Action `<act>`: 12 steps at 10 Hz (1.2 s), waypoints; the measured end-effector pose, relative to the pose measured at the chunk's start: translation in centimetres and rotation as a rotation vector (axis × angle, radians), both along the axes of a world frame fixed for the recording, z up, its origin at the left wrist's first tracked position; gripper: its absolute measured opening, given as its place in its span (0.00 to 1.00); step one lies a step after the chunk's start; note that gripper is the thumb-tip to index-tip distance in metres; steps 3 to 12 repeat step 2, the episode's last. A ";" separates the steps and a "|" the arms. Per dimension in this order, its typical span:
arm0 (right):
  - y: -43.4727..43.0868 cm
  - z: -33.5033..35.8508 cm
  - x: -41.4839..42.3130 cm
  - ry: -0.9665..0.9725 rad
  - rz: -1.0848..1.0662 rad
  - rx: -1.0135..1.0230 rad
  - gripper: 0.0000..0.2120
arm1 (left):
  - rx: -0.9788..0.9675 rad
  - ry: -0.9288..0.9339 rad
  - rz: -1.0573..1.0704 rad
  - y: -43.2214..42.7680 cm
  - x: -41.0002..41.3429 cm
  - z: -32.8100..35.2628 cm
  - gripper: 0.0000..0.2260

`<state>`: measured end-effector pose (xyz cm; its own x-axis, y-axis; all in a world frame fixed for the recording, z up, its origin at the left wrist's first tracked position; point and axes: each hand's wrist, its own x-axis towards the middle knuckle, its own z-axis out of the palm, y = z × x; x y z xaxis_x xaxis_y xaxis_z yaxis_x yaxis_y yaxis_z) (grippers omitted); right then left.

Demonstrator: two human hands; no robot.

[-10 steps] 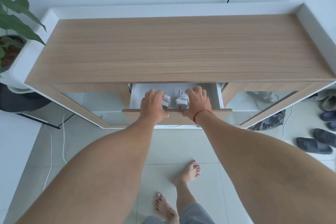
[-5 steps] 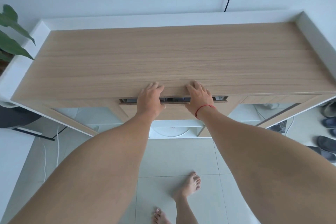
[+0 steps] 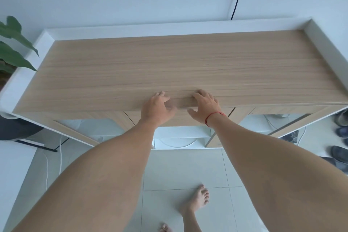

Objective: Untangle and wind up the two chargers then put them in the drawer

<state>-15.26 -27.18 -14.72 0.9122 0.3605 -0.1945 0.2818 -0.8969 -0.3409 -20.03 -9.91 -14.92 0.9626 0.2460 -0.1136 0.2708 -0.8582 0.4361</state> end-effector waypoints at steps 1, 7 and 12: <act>0.3 0.4 1.5 0.073 -0.057 0.064 0.25 | -0.039 0.038 0.001 0.6 1.1 0.3 0.20; 0.8 0.2 3.2 0.073 -0.074 0.053 0.24 | 0.021 0.076 -0.003 0.8 3.3 0.0 0.21; 0.8 0.2 3.2 0.073 -0.074 0.053 0.24 | 0.021 0.076 -0.003 0.8 3.3 0.0 0.21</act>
